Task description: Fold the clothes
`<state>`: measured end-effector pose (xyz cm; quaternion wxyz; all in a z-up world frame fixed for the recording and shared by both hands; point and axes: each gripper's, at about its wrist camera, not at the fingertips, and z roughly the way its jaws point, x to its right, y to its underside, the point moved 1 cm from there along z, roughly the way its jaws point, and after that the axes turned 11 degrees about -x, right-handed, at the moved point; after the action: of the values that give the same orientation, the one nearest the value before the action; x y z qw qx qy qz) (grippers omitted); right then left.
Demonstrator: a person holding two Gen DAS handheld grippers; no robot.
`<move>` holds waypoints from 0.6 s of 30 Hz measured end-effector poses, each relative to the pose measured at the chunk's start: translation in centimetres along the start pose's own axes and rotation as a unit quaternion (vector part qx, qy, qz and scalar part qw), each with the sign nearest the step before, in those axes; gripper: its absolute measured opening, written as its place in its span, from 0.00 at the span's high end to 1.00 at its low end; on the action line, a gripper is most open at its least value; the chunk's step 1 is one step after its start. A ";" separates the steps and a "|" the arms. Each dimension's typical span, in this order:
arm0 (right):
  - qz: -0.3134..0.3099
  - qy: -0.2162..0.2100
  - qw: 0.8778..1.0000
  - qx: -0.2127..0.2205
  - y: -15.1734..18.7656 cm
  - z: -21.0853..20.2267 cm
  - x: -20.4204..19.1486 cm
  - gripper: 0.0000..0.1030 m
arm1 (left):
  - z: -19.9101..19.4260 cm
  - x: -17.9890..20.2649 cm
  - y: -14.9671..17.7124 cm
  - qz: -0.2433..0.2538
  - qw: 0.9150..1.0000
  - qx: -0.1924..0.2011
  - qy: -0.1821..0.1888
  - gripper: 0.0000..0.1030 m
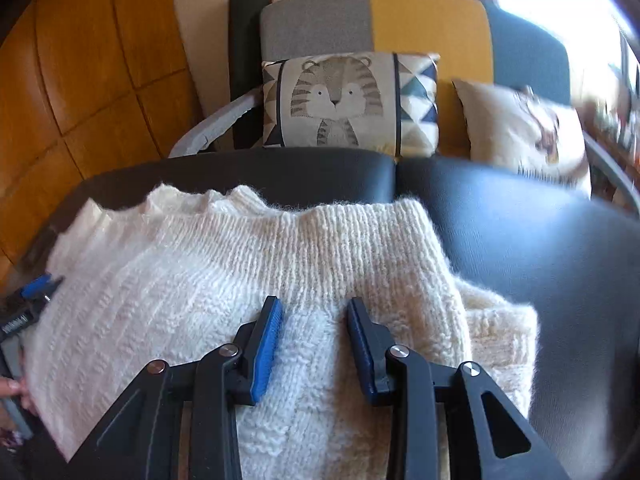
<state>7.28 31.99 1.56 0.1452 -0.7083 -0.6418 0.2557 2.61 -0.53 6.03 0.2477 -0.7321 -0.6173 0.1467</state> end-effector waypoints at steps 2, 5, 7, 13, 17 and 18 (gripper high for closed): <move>0.018 -0.023 1.000 -0.001 2.0 -1.1 0.6 0.68 | -1.2 0.4 1.4 0.008 1.000 -0.005 0.000 0.18; 0.042 -0.063 0.997 0.000 5.8 -3.3 1.2 0.68 | -3.0 1.1 3.6 0.020 1.000 -0.013 -0.001 0.18; 0.068 -0.073 0.995 0.017 7.8 -5.7 2.4 0.67 | -4.6 1.7 4.6 0.019 1.000 -0.008 0.008 0.18; 0.153 -0.083 0.981 0.085 13.4 -13.5 6.7 0.67 | -9.9 5.7 4.0 0.008 0.993 0.065 0.096 0.18; 0.190 -0.111 0.971 0.094 17.1 -17.1 9.2 0.67 | -9.2 13.4 3.0 0.114 0.984 0.038 0.132 0.18; 0.181 -0.123 0.972 0.081 17.8 -17.0 9.3 0.67 | -8.6 15.9 3.0 0.155 0.979 0.025 0.130 0.18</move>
<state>31.91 40.82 4.52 0.0732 -0.7615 -0.4932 0.4141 12.68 13.10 12.98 0.3186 -0.8251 -0.4552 0.1024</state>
